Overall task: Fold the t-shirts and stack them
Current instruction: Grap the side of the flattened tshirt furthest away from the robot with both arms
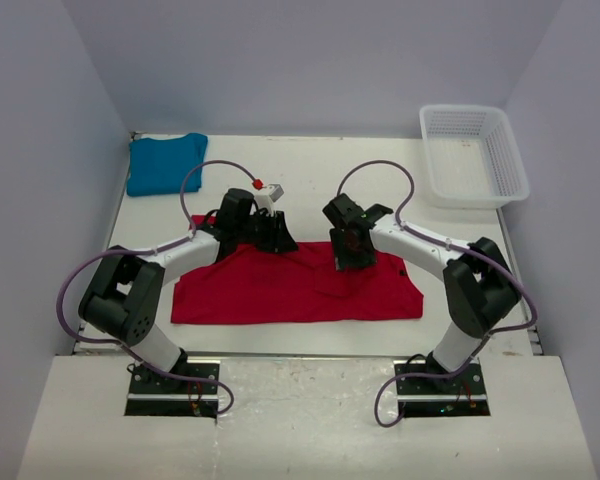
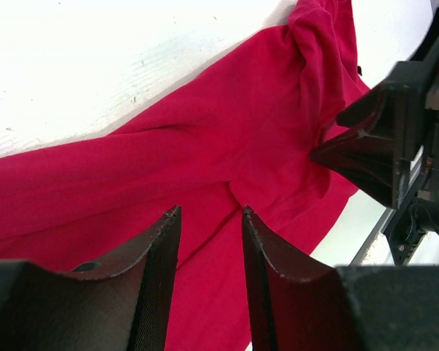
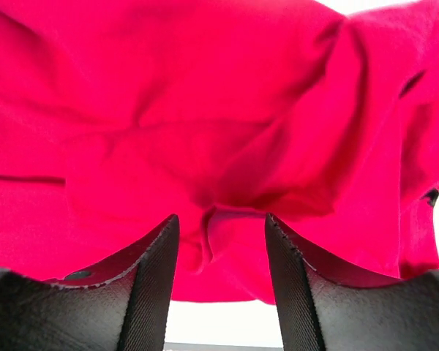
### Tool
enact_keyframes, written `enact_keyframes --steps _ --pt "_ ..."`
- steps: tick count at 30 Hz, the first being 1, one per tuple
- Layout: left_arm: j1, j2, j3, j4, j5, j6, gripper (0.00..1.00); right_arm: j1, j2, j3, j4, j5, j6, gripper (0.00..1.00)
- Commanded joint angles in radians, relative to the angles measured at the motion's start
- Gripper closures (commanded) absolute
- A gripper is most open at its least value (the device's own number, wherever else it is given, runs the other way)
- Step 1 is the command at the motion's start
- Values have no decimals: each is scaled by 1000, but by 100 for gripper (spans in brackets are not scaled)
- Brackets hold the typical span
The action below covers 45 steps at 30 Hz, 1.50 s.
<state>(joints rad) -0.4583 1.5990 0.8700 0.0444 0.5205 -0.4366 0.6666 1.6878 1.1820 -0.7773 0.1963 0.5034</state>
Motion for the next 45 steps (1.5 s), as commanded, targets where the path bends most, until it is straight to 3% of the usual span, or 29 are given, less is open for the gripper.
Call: enact_keyframes --steps 1,11,15,19,27,30,37,40,41,45 --pt "7 -10 -8 41 18 -4 60 -1 35 57 3 29 -29 49" --pt "7 -7 -12 48 23 -2 60 -2 82 80 -30 107 -26 53" --pt "7 -2 -14 55 27 -4 60 -4 90 80 -37 118 -17 64" --pt "9 -2 -16 57 29 -5 60 -5 87 80 -34 126 -11 69" --pt "9 -19 -19 37 -31 -11 60 -9 90 94 -37 132 -9 95" --pt "15 -33 -28 31 -65 -16 60 -10 90 97 -36 134 -9 100" --pt "58 -79 -35 -50 -311 -67 57 -10 35 70 -28 134 3 100" --pt "102 -68 -7 -138 -417 -76 53 -9 -28 31 9 97 3 100" --pt "127 -59 6 -152 -439 -71 46 -10 -40 24 24 86 0 100" --pt "181 19 109 -236 -554 -47 43 -5 -73 5 49 62 -19 100"
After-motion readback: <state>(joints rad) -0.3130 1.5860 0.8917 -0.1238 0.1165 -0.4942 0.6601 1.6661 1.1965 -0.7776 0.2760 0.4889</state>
